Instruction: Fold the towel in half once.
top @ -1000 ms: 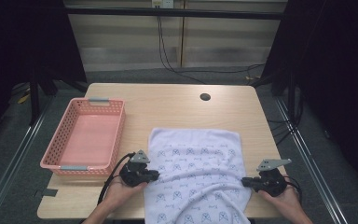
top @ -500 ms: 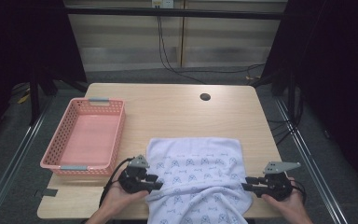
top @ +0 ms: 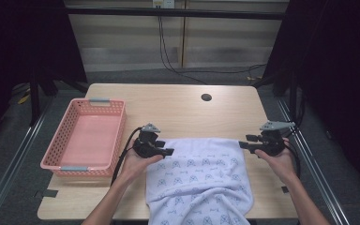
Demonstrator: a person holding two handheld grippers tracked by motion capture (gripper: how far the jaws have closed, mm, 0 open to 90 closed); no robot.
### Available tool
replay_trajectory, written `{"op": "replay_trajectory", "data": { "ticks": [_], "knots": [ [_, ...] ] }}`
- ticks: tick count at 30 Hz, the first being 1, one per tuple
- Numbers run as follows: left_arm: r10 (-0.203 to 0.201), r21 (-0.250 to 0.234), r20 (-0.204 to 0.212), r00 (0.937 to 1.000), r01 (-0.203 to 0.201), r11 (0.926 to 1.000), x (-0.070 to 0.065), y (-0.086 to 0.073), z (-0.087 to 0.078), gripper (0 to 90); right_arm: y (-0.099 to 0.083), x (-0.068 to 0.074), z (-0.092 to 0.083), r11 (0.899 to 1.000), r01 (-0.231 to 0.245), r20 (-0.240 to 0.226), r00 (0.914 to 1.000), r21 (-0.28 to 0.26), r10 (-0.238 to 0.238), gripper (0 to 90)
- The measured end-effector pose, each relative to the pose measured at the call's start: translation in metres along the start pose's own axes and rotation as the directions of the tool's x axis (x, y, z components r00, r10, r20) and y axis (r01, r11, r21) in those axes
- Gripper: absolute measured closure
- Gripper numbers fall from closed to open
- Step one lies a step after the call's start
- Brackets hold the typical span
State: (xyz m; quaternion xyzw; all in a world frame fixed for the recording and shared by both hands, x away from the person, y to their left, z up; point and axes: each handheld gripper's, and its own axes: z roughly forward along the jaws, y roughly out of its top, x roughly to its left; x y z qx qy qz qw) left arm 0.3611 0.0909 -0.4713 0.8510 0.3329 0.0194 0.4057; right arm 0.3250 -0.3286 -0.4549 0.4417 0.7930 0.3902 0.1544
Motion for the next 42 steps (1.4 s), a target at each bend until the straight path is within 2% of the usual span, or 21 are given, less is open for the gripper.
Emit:
{"op": "replay_trajectory", "data": {
  "ticks": [2, 4, 10, 11, 12, 13, 14, 16, 18, 19, 21, 23, 24, 26, 28, 29, 31, 33, 36, 40, 42],
  "knots": [
    [-0.009, 0.003, -0.001, 1.0, 0.009, 1.0, 0.002, -0.004, 0.002, 46.2, 0.001, -0.007, 0.012, 1.0, 0.002, 0.018, 0.9998, 0.025, -0.002, 50.4],
    [-0.012, 0.002, -0.002, 0.9999, 0.012, 0.9999, 0.004, -0.007, 0.001, 46.5, -0.001, -0.012, 0.026, 0.999, -0.01, 0.005, 0.9999, 0.046, 0.009, 50.1],
    [-0.035, -0.036, -0.024, 0.9991, 0.034, 0.9988, 0.013, -0.009, -0.002, 45.1, -0.005, -0.01, 0.053, 0.998, -0.005, -0.011, 0.9999, 0.067, 0.006, 49.0],
    [-0.04, -0.033, -0.04, 0.9984, 0.038, 0.9987, 0.015, -0.009, -0.002, 44.9, -0.006, -0.01, 0.057, 0.997, 0.001, -0.01, 1.0, 0.073, 0.0, 49.1],
    [-0.055, -0.027, -0.043, 0.9976, 0.054, 0.9982, 0.016, -0.009, -0.002, 44.0, -0.008, -0.009, 0.06, 0.997, -0.003, -0.009, 1.0, 0.082, 0.004, 49.6],
    [-0.048, -0.03, -0.041, 0.998, 0.046, 0.9985, 0.016, -0.009, -0.003, 42.9, -0.009, -0.008, 0.063, 0.996, -0.007, -0.011, 0.9999, 0.086, 0.008, 54.2],
    [-0.039, -0.028, -0.046, 0.9982, 0.038, 0.9989, 0.016, -0.009, -0.004, 42.9, -0.009, -0.007, 0.063, 0.996, -0.005, -0.007, 1.0, 0.093, 0.006, 59.4],
    [-0.045, -0.032, -0.051, 0.9977, 0.043, 0.9986, 0.017, -0.009, -0.004, 41.8, -0.01, -0.006, 0.062, 0.996, -0.012, -0.039, 0.9991, 0.085, 0.016, 75.1],
    [-0.039, -0.022, -0.074, 0.9965, 0.037, 0.999, 0.018, -0.01, -0.003, 40.8, -0.01, -0.007, 0.06, 0.996, -0.015, -0.045, 0.9988, 0.084, 0.019, 82.4],
    [-0.042, -0.019, -0.071, 0.9966, 0.041, 0.999, 0.019, -0.011, -0.002, 40.4, -0.01, -0.007, 0.058, 0.997, -0.02, -0.044, 0.9988, 0.079, 0.024, 83.9],
    [-0.048, -0.018, -0.1, 0.9938, 0.047, 0.9988, 0.021, -0.012, 0.001, 38.9, -0.01, -0.009, 0.053, 0.998, -0.034, -0.049, 0.9981, 0.059, 0.037, 84.5],
    [-0.057, -0.02, -0.105, 0.9928, 0.055, 0.9983, 0.024, -0.013, 0.004, 37.7, -0.011, -0.011, 0.049, 0.997, -0.043, -0.046, 0.9979, 0.057, 0.045, 84.6],
    [-0.066, -0.036, -0.121, 0.9904, 0.063, 0.9974, 0.025, -0.013, 0.005, 37.7, -0.011, -0.012, 0.047, 0.998, -0.042, -0.042, 0.9982, 0.05, 0.044, 84.6],
    [-0.078, -0.041, -0.12, 0.9897, 0.074, 0.9964, 0.03, -0.013, 0.007, 37.6, -0.013, -0.014, 0.044, 0.998, -0.054, -0.04, 0.9976, 0.043, 0.056, 84.6],
    [-0.084, -0.036, -0.141, 0.9864, 0.079, 0.9962, 0.033, -0.015, 0.007, 37.4, -0.014, -0.015, 0.042, 0.997, -0.065, -0.048, 0.9966, 0.038, 0.066, 84.5],
    [-0.102, -0.044, -0.135, 0.9855, 0.097, 0.9943, 0.035, -0.015, 0.008, 36.6, -0.015, -0.016, 0.043, 0.998, -0.057, -0.046, 0.9972, 0.037, 0.058, 84.4],
    [-0.104, -0.037, -0.165, 0.9809, 0.099, 0.9944, 0.04, -0.017, 0.009, 36.5, -0.015, -0.016, 0.043, 0.997, -0.059, -0.047, 0.9971, 0.041, 0.06, 84.4],
    [-0.122, -0.042, -0.152, 0.9809, 0.116, 0.9923, 0.043, -0.018, 0.01, 37.1, -0.015, -0.016, 0.044, 0.998, -0.055, -0.05, 0.9971, 0.038, 0.057, 84.4],
    [-0.104, -0.035, -0.153, 0.9827, 0.1, 0.9944, 0.045, -0.019, 0.012, 40.6, -0.015, -0.015, 0.044, 0.997, -0.064, -0.052, 0.9965, 0.044, 0.066, 84.2],
    [-0.074, -0.026, -0.15, 0.9858, 0.071, 0.9971, 0.041, -0.017, 0.014, 50.7, -0.015, -0.014, 0.044, 0.997, -0.062, -0.062, 0.996, 0.041, 0.065, 84.2],
    [-0.066, -0.012, -0.127, 0.9897, 0.065, 0.9978, 0.042, -0.015, 0.015, 61.7, -0.015, -0.013, 0.044, 0.998, -0.056, -0.072, 0.9957, 0.041, 0.059, 84.2]
  ]
}}
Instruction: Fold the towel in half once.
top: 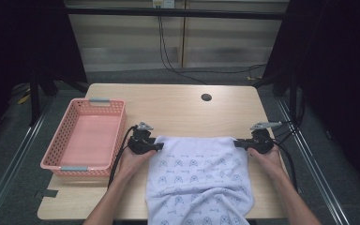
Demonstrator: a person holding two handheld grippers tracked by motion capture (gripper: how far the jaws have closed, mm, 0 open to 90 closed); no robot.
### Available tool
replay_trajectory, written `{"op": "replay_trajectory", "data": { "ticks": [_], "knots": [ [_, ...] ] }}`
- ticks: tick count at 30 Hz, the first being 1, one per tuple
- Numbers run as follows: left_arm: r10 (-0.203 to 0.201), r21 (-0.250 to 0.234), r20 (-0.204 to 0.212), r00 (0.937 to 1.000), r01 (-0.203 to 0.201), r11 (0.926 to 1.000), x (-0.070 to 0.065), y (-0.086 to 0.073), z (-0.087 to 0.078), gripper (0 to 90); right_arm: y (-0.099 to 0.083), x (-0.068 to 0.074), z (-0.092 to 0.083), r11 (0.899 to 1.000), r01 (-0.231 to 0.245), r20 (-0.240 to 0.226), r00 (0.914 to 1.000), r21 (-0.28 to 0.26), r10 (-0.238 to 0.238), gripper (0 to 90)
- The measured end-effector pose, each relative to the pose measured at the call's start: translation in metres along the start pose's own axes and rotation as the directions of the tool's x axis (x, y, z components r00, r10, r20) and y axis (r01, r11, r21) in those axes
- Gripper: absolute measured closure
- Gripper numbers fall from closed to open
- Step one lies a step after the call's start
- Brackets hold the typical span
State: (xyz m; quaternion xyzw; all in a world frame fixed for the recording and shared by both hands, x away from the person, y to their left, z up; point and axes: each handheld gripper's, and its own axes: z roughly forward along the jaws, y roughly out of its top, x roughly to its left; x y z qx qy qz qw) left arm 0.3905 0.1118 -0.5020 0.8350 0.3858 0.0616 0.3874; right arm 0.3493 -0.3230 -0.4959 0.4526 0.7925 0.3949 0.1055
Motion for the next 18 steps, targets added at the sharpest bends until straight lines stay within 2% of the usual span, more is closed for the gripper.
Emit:
{"op": "replay_trajectory", "data": {
  "ticks": [2, 3, 5, 7, 10, 11, 16, 18],
  "knots": [
    [0.021, 0.018, 0.005, 0.9998, -0.021, 0.9996, -0.002, 0.002, 0.002, 79.5, 0.0, 0.001, -0.001, 1.0, 0.003, -0.007, 1.0, -0.007, -0.003, 84.2],
    [0.011, 0.013, 0.042, 0.9991, -0.012, 0.9998, -0.002, 0.002, 0.003, 84.9, 0.0, 0.002, -0.002, 1.0, -0.001, -0.01, 0.9999, -0.01, 0.001, 84.3],
    [0.011, -0.004, 0.054, 0.9985, -0.011, 0.9999, -0.004, 0.005, -0.002, 86.3, 0.001, 0.002, -0.007, 1.0, -0.005, -0.011, 0.9999, -0.025, 0.005, 84.3],
    [-0.013, -0.057, 0.113, 0.9935, 0.02, 0.9982, -0.003, 0.009, -0.014, 86.3, 0.003, 0.002, -0.013, 0.999, -0.01, -0.024, 0.9997, -0.05, 0.009, 84.4],
    [-0.006, -0.114, 0.117, 0.9931, 0.019, 0.9933, -0.007, 0.019, -0.033, 86.2, 0.012, 0.003, -0.029, 0.994, -0.017, -0.036, 0.9993, -0.11, 0.014, 84.5],
    [0.009, -0.129, 0.107, 0.9942, 0.005, 0.9917, -0.008, 0.024, -0.04, 86.1, 0.015, 0.003, -0.033, 0.992, -0.015, -0.036, 0.9993, -0.126, 0.01, 84.5],
    [0.053, -0.212, 0.095, 0.994, -0.032, 0.9768, -0.01, 0.054, -0.072, 86.1, 0.041, 0.01, -0.058, 0.976, 0.01, -0.047, 0.9987, -0.218, -0.021, 84.7],
    [0.063, -0.234, 0.073, 0.9953, -0.045, 0.9712, -0.007, 0.068, -0.084, 86.2, 0.055, 0.011, -0.065, 0.97, 0.024, -0.036, 0.9988, -0.241, -0.034, 84.7]
  ]
}}
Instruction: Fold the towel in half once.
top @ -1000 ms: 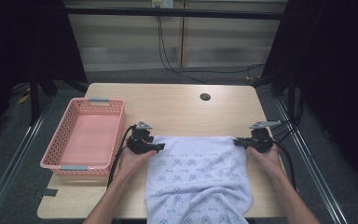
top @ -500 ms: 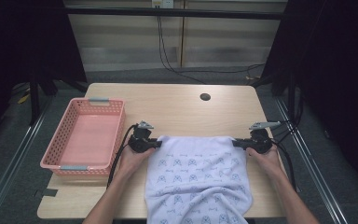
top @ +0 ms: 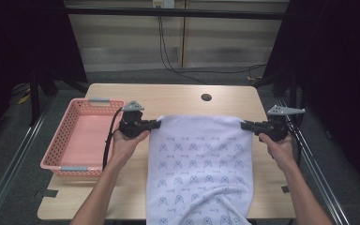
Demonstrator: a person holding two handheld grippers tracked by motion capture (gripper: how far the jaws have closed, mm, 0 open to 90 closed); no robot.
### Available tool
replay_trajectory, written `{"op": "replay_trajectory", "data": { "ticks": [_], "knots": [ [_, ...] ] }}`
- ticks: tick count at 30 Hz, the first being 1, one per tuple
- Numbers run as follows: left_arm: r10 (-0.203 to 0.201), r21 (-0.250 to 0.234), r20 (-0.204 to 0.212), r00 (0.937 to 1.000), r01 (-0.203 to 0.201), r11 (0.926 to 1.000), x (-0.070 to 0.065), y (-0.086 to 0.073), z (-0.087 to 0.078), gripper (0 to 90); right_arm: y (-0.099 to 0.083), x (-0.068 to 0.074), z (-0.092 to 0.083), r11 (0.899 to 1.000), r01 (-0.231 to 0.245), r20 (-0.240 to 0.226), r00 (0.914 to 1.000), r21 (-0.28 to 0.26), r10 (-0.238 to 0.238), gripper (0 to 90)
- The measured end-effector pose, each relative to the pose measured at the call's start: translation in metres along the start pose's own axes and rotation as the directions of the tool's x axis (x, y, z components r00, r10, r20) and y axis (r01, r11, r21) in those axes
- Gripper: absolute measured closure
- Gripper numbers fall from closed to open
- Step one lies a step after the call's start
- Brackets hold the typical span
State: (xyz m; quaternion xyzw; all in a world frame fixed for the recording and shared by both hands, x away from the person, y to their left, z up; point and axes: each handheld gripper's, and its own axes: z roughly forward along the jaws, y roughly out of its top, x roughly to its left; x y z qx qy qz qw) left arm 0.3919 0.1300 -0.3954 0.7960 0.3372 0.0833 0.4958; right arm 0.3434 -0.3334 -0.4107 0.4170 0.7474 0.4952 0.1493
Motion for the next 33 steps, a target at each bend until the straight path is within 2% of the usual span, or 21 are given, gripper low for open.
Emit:
{"op": "replay_trajectory", "data": {
  "ticks": [1, 5, 8, 10, 12, 13, 15, 17, 20, 24, 26, 27, 29, 31, 32, 33],
  "knots": [
    [0.008, -0.003, -0.008, 0.9999, -0.008, 1.0, 0.002, 0.005, -0.002, 86.2, 0.01, -0.001, -0.001, 1.0, 0.008, 0.005, 1.0, -0.011, -0.008, 84.7],
    [-0.006, -0.053, -0.032, 0.9995, 0.005, 0.9986, 0.017, 0.032, -0.01, 86.3, 0.041, -0.008, -0.003, 0.999, 0.027, 0.024, 0.9994, -0.042, -0.026, 84.8],
    [0.001, -0.063, -0.041, 0.9991, -0.004, 0.998, 0.026, 0.05, -0.008, 86.3, 0.065, -0.019, -0.003, 0.997, 0.014, 0.043, 0.999, -0.072, -0.011, 84.9],
    [0.018, -0.074, -0.048, 0.9987, -0.021, 0.9971, 0.028, 0.06, -0.007, 86.3, 0.075, -0.024, 0.0, 0.997, 0.016, 0.064, 0.9979, -0.072, -0.011, 85.1],
    [0.007, -0.089, -0.058, 0.9983, -0.012, 0.996, 0.032, 0.071, -0.005, 86.4, 0.087, -0.028, 0.004, 0.997, 0.014, 0.078, 0.9969, -0.079, -0.008, 85.3],
    [0.013, -0.095, -0.061, 0.9981, -0.019, 0.9953, 0.033, 0.077, -0.005, 86.4, 0.095, -0.03, 0.007, 0.998, 0.019, 0.1, 0.9949, -0.066, -0.012, 85.3],
    [-0.013, -0.132, -0.054, 0.9985, 0.006, 0.9912, 0.035, 0.083, -0.007, 86.4, 0.106, -0.031, 0.008, 0.996, 0.025, 0.12, 0.9927, -0.081, -0.015, 85.3],
    [-0.009, -0.13, -0.052, 0.9986, 0.003, 0.9915, 0.035, 0.085, -0.007, 86.4, 0.112, -0.032, 0.005, 0.993, 0.015, 0.116, 0.9932, -0.114, -0.002, 85.4],
    [0.009, -0.101, -0.045, 0.9989, -0.014, 0.9948, 0.031, 0.075, -0.006, 86.3, 0.105, -0.031, 0.005, 0.995, 0.013, 0.111, 0.9939, -0.097, -0.002, 85.4],
    [0.024, -0.064, -0.028, 0.9993, -0.026, 0.9976, 0.021, 0.058, -0.011, 86.2, 0.084, -0.026, 0.002, 0.997, 0.006, 0.086, 0.9963, -0.074, 0.0, 85.4],
    [0.033, -0.068, -0.016, 0.9993, -0.034, 0.9971, 0.014, 0.049, -0.017, 86.2, 0.072, -0.02, -0.003, 0.997, -0.003, 0.064, 0.9979, -0.074, 0.007, 85.5],
    [0.03, -0.07, -0.005, 0.9995, -0.03, 0.9971, 0.01, 0.044, -0.021, 86.2, 0.065, -0.014, -0.007, 0.997, -0.002, 0.051, 0.9987, -0.074, 0.006, 85.5],
    [0.05, -0.051, -0.002, 0.9987, -0.05, 0.9974, 0.001, 0.035, -0.027, 86.2, 0.055, -0.004, -0.015, 0.999, 0.022, 0.038, 0.9991, -0.05, -0.02, 85.5],
    [0.053, -0.055, 0.027, 0.9982, -0.051, 0.9971, -0.007, 0.026, -0.034, 86.2, 0.047, 0.006, -0.023, 0.999, 0.025, 0.018, 0.9995, -0.035, -0.024, 85.6],
    [0.052, -0.042, 0.039, 0.9979, -0.05, 0.9978, -0.014, 0.02, -0.039, 86.2, 0.042, 0.012, -0.028, 0.999, 0.034, 0.015, 0.9993, -0.023, -0.034, 85.6],
    [0.063, -0.036, 0.038, 0.9973, -0.061, 0.9975, -0.019, 0.016, -0.042, 86.2, 0.036, 0.019, -0.035, 0.999, 0.041, 0.001, 0.9992, -0.015, -0.041, 85.6]
  ]
}}
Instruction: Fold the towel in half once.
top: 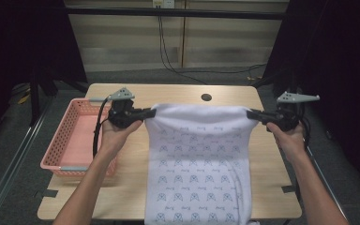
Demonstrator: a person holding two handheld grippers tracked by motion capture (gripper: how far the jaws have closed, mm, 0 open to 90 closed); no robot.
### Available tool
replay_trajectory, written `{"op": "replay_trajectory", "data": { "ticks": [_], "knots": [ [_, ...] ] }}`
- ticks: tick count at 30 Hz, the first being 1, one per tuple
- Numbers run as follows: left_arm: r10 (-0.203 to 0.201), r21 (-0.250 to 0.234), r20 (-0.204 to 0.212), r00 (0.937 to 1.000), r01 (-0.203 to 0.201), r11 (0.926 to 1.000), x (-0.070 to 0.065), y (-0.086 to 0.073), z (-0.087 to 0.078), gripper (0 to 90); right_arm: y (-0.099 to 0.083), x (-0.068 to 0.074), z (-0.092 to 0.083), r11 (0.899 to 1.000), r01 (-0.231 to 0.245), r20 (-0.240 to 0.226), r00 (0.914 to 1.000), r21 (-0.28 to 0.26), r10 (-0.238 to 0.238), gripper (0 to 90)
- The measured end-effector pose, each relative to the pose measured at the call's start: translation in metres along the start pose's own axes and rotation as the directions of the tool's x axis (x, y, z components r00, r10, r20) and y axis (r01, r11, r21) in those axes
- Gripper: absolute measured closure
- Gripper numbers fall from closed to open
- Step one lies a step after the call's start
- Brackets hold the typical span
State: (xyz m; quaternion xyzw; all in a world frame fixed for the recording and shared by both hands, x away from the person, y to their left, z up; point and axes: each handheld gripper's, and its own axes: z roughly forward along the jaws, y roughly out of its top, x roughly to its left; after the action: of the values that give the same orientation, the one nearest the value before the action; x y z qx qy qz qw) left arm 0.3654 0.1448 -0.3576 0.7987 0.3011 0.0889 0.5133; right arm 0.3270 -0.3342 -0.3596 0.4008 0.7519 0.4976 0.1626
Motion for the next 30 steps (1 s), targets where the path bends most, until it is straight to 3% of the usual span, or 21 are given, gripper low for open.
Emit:
{"op": "replay_trajectory", "data": {
  "ticks": [2, 5, 7, 9, 11, 14, 17, 18, 21, 23, 25, 27, 29, 30],
  "knots": [
    [0.012, 0.011, 0.024, 0.9997, -0.012, 0.9999, -0.014, -0.013, -0.007, 86.2, -0.01, 0.013, -0.011, 0.999, 0.023, -0.014, 0.9997, 0.022, -0.022, 85.6],
    [0.026, 0.037, 0.049, 0.9985, -0.027, 0.999, -0.032, -0.034, -0.015, 86.1, -0.029, 0.028, -0.024, 0.999, 0.017, -0.05, 0.9986, 0.046, -0.014, 85.6],
    [0.013, 0.054, 0.073, 0.9972, -0.017, 0.9984, -0.041, -0.05, -0.018, 86.1, -0.048, 0.042, -0.032, 0.997, 0.01, -0.068, 0.9977, 0.074, -0.005, 85.6],
    [-0.013, 0.098, 0.088, 0.996, 0.004, 0.9952, -0.05, -0.076, -0.02, 86.0, -0.069, 0.053, -0.036, 0.995, -0.01, -0.095, 0.9953, 0.103, 0.02, 85.6],
    [-0.034, 0.127, 0.112, 0.9931, 0.02, 0.9917, -0.054, -0.095, -0.019, 85.8, -0.092, 0.063, -0.036, 0.987, -0.017, -0.106, 0.9937, 0.158, 0.034, 85.6],
    [-0.067, 0.174, 0.128, 0.9895, 0.044, 0.9837, -0.06, -0.123, -0.016, 85.7, -0.126, 0.074, -0.029, 0.967, -0.04, -0.131, 0.9886, 0.251, 0.074, 85.6],
    [-0.099, 0.252, 0.124, 0.9874, 0.065, 0.9655, -0.062, -0.146, -0.006, 85.6, -0.148, 0.08, -0.021, 0.944, -0.059, -0.141, 0.9839, 0.324, 0.11, 85.6],
    [-0.079, 0.27, 0.116, 0.9901, 0.045, 0.9619, -0.064, -0.149, -0.005, 85.6, -0.154, 0.082, -0.018, 0.937, -0.062, -0.138, 0.9835, 0.345, 0.116, 85.6],
    [-0.076, 0.274, 0.143, 0.9868, 0.034, 0.961, -0.062, -0.151, -0.004, 85.2, -0.16, 0.086, -0.016, 0.926, -0.053, -0.139, 0.9839, 0.374, 0.112, 85.6],
    [-0.087, 0.293, 0.151, 0.9847, 0.039, 0.9552, -0.062, -0.155, 0.0, 85.1, -0.162, 0.086, -0.015, 0.919, -0.043, -0.122, 0.9877, 0.393, 0.098, 85.6],
    [-0.077, 0.329, 0.161, 0.984, 0.021, 0.9443, -0.064, -0.158, 0.006, 84.8, -0.163, 0.084, -0.013, 0.911, -0.047, -0.13, 0.9854, 0.409, 0.11, 85.6],
    [-0.056, 0.345, 0.165, 0.9847, -0.004, 0.9386, -0.067, -0.157, 0.013, 84.3, -0.166, 0.084, -0.006, 0.892, -0.03, -0.128, 0.987, 0.45, 0.098, 85.7],
    [-0.038, 0.362, 0.139, 0.9896, -0.015, 0.932, -0.067, -0.157, 0.019, 84.4, -0.165, 0.083, -0.004, 0.892, -0.035, -0.128, 0.9864, 0.45, 0.103, 86.1],
    [-0.047, 0.367, 0.14, 0.989, -0.008, 0.9302, -0.065, -0.157, 0.02, 84.7, -0.165, 0.082, -0.004, 0.895, -0.034, -0.124, 0.9872, 0.445, 0.1, 86.3]
  ]
}}
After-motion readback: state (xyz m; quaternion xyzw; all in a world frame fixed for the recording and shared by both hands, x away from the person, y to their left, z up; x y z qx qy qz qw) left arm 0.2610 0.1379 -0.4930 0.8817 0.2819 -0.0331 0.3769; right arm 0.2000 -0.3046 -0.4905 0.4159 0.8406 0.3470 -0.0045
